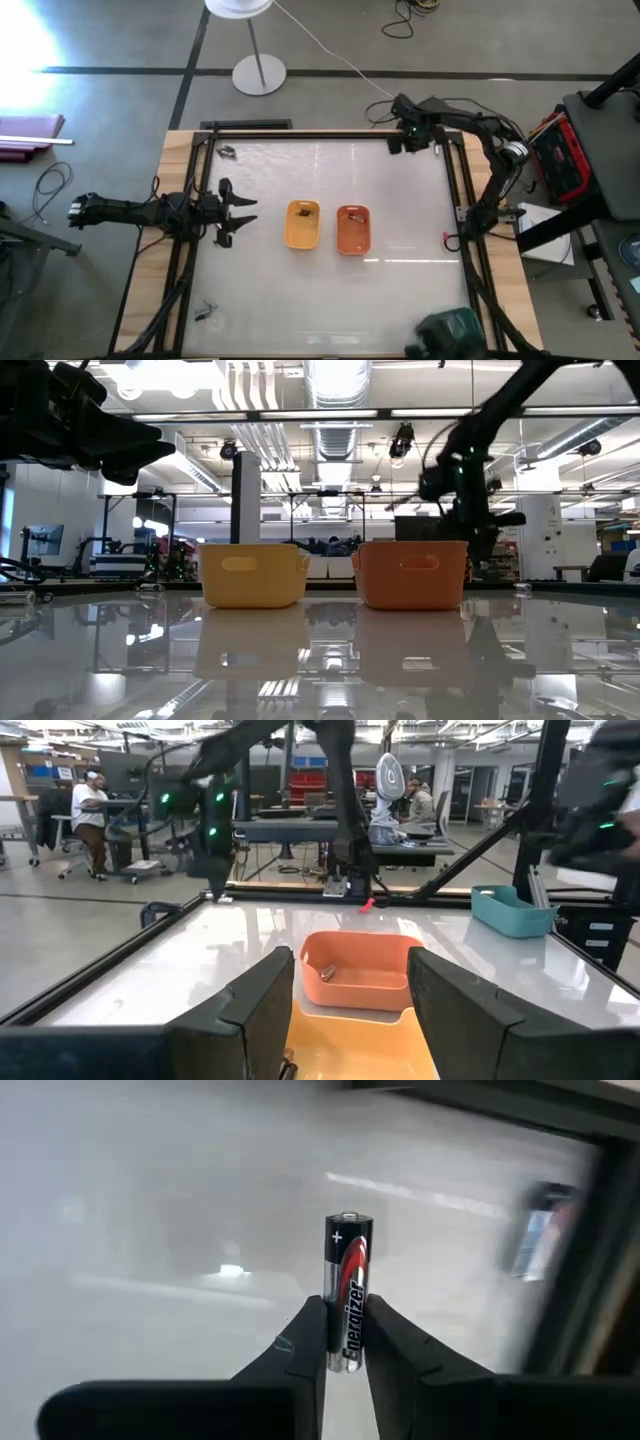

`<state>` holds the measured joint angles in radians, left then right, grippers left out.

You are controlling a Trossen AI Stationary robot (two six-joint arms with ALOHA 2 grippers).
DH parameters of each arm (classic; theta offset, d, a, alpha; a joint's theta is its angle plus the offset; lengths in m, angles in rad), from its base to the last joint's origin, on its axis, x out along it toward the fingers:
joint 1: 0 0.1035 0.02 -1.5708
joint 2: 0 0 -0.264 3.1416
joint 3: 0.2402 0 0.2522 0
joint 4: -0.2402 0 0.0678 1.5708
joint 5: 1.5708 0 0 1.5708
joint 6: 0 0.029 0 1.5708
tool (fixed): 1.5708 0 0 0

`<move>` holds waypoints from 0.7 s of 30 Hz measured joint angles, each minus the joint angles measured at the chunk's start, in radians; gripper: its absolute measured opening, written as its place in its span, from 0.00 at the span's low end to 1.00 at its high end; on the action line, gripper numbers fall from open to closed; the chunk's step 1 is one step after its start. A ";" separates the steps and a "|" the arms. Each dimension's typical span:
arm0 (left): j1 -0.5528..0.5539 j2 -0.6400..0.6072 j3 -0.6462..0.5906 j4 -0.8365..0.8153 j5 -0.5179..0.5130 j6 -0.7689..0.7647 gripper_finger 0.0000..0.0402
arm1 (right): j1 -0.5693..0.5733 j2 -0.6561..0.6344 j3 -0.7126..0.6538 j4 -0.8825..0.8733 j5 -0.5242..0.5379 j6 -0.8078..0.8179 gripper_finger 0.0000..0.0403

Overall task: Sort batteries
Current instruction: Put the silver battery into the orange bin

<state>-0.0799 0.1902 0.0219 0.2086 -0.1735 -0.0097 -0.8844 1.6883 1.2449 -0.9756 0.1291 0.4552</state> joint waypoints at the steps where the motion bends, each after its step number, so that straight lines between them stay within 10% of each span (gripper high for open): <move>1: 0.000 0.000 0.000 0.000 0.000 0.000 0.45 | 0.043 -0.025 -0.008 0.003 -0.004 -0.003 0.10; 13: 0.000 0.000 0.000 0.000 0.000 0.000 0.45 | 0.648 -0.168 -0.049 0.132 -0.002 -0.009 0.09; 21: 0.000 0.000 0.000 0.000 0.000 0.000 0.45 | 0.852 -0.117 -0.046 0.206 -0.002 -0.097 0.09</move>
<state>-0.0796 0.1902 0.0219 0.2085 -0.1734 -0.0093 -0.0327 1.5710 1.1988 -0.7691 0.1270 0.3586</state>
